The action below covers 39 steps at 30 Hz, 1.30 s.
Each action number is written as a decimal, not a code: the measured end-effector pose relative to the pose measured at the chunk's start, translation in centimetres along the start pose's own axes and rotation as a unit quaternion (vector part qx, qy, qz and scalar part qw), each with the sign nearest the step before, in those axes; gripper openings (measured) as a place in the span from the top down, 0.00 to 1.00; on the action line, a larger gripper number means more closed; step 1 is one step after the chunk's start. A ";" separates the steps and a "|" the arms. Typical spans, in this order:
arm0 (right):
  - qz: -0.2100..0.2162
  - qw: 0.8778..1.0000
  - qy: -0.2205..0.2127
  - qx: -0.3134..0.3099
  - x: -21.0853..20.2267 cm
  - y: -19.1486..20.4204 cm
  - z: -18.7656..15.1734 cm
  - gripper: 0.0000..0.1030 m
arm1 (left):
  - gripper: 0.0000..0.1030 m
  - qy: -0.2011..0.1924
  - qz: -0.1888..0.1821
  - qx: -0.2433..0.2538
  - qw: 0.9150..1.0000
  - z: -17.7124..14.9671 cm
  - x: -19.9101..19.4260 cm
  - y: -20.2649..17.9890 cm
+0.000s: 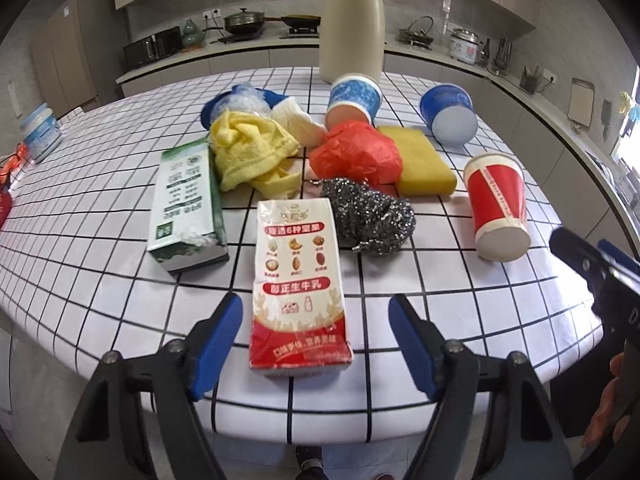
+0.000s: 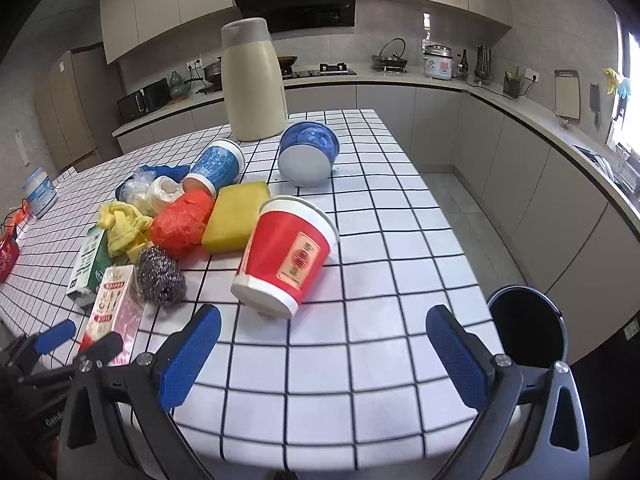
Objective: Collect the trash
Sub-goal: 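Grasp the red-print milk carton with left tool while right tool grasps the red paper cup, then carry the carton and red cup over the black bucket with both tools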
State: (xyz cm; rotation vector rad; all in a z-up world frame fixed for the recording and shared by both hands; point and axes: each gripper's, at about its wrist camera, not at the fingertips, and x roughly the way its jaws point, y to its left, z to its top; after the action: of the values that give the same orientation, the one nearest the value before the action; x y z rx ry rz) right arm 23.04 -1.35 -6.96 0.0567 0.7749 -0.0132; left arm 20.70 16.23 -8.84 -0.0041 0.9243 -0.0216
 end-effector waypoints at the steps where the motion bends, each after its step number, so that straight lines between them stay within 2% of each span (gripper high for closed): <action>1: 0.000 1.000 0.001 0.002 0.5 0.3 0.3 0.00 | 0.30 0.005 -0.002 0.003 1.000 0.0 0.4 0.0; 11: -0.003 1.000 0.022 0.019 5.3 1.5 2.1 0.00 | 0.45 0.018 -0.023 0.003 1.000 0.3 1.8 1.0; 17: -0.005 0.999 0.036 0.029 7.5 1.9 2.4 0.00 | 0.49 0.010 -0.035 0.001 0.999 0.6 1.8 1.5; 19: -0.007 0.999 0.038 0.028 7.9 2.0 2.3 0.05 | 0.50 0.009 -0.036 0.003 0.999 0.6 1.7 1.5; 21: 0.007 0.999 0.045 0.027 8.3 2.1 2.2 0.27 | 0.50 0.008 -0.037 0.004 0.999 0.6 1.7 1.7; 23: 0.018 0.998 0.053 0.028 8.7 2.2 2.1 0.36 | 0.51 0.006 -0.040 0.004 0.999 0.5 1.6 1.8; 33: 0.033 0.999 0.027 0.017 6.3 2.4 1.9 0.41 | 0.51 -0.028 -0.054 0.001 0.998 1.4 -1.0 2.3; 39: 0.020 0.999 0.008 0.035 3.9 0.7 2.2 0.41 | 0.51 -0.045 -0.081 0.028 0.995 2.8 -2.4 0.8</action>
State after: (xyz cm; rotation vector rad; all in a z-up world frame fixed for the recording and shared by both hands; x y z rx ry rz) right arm 27.41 -0.71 -8.11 0.1378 0.7895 -0.0024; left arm 21.50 17.03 -5.25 -0.0269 0.8310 -0.1958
